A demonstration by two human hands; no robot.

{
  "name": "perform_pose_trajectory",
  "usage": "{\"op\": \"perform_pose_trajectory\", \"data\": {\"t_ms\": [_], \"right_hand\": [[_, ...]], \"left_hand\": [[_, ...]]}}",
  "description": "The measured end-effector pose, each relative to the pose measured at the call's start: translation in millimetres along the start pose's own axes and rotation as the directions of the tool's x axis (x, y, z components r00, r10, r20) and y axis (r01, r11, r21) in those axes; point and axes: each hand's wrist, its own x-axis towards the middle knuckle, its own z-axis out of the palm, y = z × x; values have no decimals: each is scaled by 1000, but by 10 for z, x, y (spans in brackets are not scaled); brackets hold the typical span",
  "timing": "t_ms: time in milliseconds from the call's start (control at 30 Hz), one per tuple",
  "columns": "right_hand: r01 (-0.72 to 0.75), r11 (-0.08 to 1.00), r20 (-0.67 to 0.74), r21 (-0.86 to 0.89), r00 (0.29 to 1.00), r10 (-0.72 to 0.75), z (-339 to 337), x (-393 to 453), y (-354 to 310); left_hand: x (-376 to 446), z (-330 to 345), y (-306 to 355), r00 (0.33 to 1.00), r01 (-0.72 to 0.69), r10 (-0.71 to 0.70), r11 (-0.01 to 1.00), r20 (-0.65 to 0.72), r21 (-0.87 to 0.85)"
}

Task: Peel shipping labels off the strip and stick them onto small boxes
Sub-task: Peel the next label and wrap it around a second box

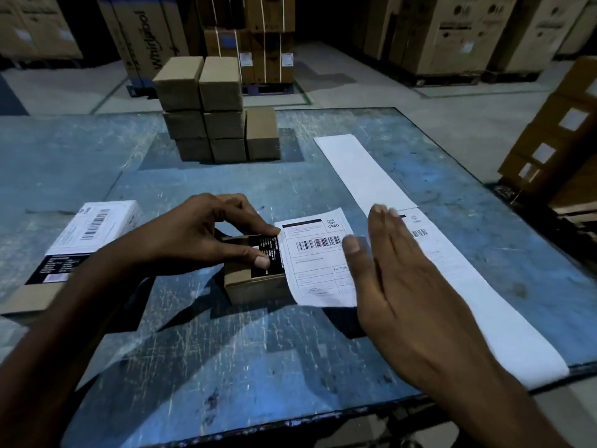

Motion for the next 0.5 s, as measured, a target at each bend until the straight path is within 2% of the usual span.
{"op": "perform_pose_trajectory", "data": {"t_ms": [67,167,267,367,500], "right_hand": [[81,997,1,4,997,-81,-69,-16,-197],[208,978,157,28,965,-209,83,35,-432],[314,945,208,-95,934,-290,305,139,-359],[303,942,228,-142,937,-267,276,142,-218],[161,979,239,-127,963,-127,101,128,-77]], "left_hand": [[13,-10,2,1000,-9,10,1000,-3,22],[24,-28,-15,999,-51,52,997,-11,65],[19,-30,-26,997,-59,62,996,-43,67],[20,-29,-38,997,-64,67,996,-46,58],[5,-9,-46,997,-52,53,998,-52,19]]}}
